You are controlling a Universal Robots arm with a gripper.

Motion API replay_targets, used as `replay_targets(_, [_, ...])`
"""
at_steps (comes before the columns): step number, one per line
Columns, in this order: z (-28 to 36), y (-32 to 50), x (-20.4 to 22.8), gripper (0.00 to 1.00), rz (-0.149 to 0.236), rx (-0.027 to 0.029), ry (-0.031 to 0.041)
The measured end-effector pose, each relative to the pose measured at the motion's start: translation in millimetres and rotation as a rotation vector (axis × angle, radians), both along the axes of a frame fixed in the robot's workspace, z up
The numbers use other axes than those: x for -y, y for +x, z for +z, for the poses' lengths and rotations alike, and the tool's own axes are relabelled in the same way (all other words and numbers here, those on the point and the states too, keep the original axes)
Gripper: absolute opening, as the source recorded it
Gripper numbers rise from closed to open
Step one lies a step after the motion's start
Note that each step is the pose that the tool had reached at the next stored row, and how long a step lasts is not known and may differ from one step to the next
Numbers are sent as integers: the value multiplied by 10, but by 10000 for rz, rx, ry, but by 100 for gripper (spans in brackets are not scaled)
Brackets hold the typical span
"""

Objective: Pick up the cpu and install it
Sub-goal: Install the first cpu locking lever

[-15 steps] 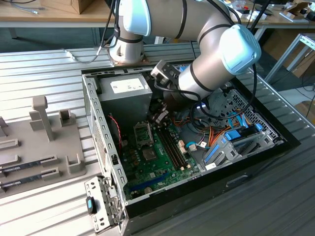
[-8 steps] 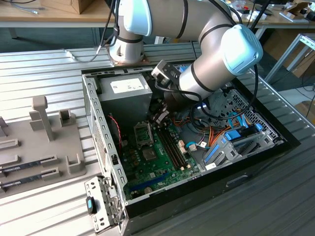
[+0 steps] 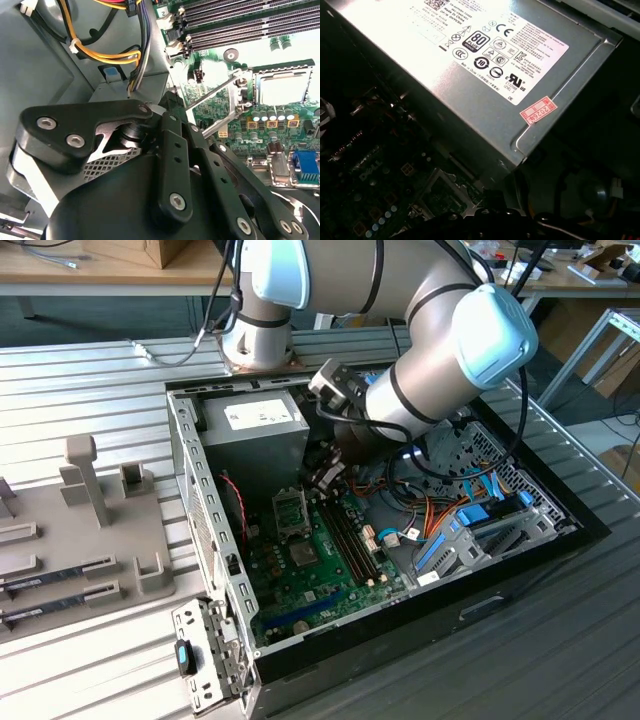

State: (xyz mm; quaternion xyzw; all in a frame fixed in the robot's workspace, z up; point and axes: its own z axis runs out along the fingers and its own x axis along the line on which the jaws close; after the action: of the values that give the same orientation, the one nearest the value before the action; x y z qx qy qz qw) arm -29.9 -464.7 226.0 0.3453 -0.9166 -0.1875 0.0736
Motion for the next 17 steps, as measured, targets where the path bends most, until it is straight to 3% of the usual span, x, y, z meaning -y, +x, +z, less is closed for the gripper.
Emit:
replay_targets(4, [4,0,22,11,6,-1,19])
replay_targets(9, [3,-2,88,11,5,0,46])
replay_targets(17, [10,-2,113,11,17,-1,45])
